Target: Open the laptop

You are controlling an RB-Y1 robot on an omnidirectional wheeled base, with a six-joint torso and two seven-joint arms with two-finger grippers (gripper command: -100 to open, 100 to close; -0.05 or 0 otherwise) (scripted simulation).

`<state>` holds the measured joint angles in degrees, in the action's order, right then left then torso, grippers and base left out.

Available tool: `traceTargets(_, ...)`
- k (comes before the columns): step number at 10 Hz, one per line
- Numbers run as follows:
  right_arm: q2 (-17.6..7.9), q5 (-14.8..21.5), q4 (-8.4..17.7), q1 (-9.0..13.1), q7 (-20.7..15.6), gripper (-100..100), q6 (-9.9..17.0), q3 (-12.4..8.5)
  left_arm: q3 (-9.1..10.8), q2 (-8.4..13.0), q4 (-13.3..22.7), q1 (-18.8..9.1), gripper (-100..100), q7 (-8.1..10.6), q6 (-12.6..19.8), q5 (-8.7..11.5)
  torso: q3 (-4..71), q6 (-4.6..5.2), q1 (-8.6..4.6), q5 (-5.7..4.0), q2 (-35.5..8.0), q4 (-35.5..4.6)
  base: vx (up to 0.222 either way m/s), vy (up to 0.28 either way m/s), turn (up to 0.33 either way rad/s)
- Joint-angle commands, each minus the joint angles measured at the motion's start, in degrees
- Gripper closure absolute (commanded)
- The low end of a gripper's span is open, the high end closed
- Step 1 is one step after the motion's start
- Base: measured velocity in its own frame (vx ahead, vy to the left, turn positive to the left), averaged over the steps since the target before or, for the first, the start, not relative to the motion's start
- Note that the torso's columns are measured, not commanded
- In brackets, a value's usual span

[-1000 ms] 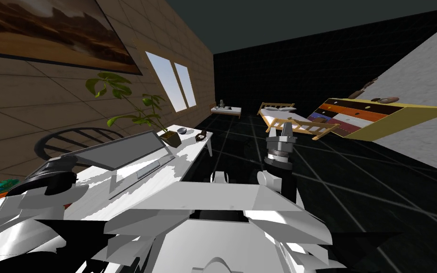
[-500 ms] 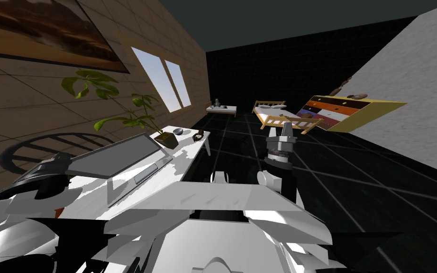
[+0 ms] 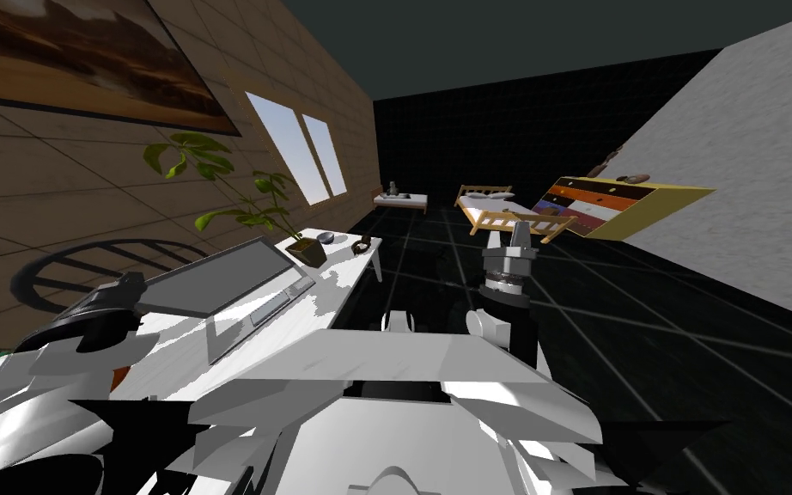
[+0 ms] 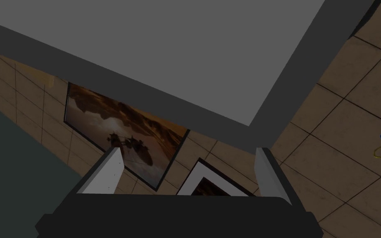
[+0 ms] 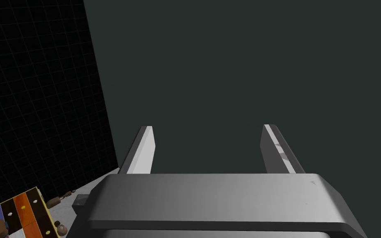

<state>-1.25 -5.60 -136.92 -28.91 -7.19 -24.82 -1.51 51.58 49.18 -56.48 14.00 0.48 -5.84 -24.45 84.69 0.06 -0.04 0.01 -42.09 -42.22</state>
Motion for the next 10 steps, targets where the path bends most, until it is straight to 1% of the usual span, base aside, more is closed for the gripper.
traceTargets(1,0.0,0.0,0.0,0.0,0.0,0,0.0,0.0,-3.29,1.7,4.7,-3.9,-100,-3.47,-1.4,3.8,-0.1,0.01,0.08,0.00,-0.1,0.0,0.000,-0.009,0.043)
traceTargets(2,0.0,0.0,0.0,0.0,0.0,0,0.0,0.0,-5.67,3.4,6.9,-5.5,-100,-5.09,-3.1,6.1,-0.1,0.04,0.13,0.05,-0.2,0.0,-0.006,-0.007,0.068)
traceTargets(3,0.0,0.0,0.0,0.0,0.0,0,0.0,0.0,-6.27,3.4,8.3,-7.2,-100,-6.67,-3.1,7.4,-0.1,0.00,0.15,0.06,-0.2,-0.1,-0.008,-0.004,0.046)
traceTargets(4,0.0,0.0,0.0,0.0,0.0,0,0.0,0.0,-6.27,3.4,9.5,-7.2,-100,-6.67,-3.1,7.4,-0.1,0.05,0.17,0.08,-0.1,0.0,-0.005,-0.002,-0.020)
traceTargets(5,0.0,0.0,0.0,0.0,0.0,0,0.0,0.0,-8.91,5.1,12.5,-10.2,-100,-9.47,-4.8,9.9,-0.1,-0.01,0.16,0.06,-0.1,0.0,-0.005,0.000,0.088)
traceTargets(6,0.0,0.0,0.0,0.0,0.0,0,0.0,0.0,-9.26,5.1,13.7,-10.4,-100,-9.86,-4.8,11.0,-0.1,-0.06,0.11,0.03,-0.1,0.0,-0.004,-0.003,0.039)
traceTargets(7,0.0,0.0,0.0,0.0,0.0,0,0.0,0.0,-11.48,6.8,15.4,-12.8,-100,-12.19,-6.5,13.0,-0.1,-0.05,0.07,0.01,-0.2,-0.1,-0.008,-0.007,0.073)
traceTargets(8,0.0,0.0,0.0,0.0,0.0,0,0.0,0.0,-12.24,6.8,16.4,-13.7,-100,-13.05,-6.5,14.7,-0.1,-0.02,0.02,-0.07,-0.2,-0.1,-0.006,-0.003,0.034)
traceTargets(10,0.0,0.0,0.0,0.0,0.0,0,0.0,0.0,-12.24,6.8,18.3,-13.7,-100,-13.05,-6.5,14.7,-0.1,-0.05,0.04,-0.01,-0.2,-0.1,0.000,0.000,0.000)
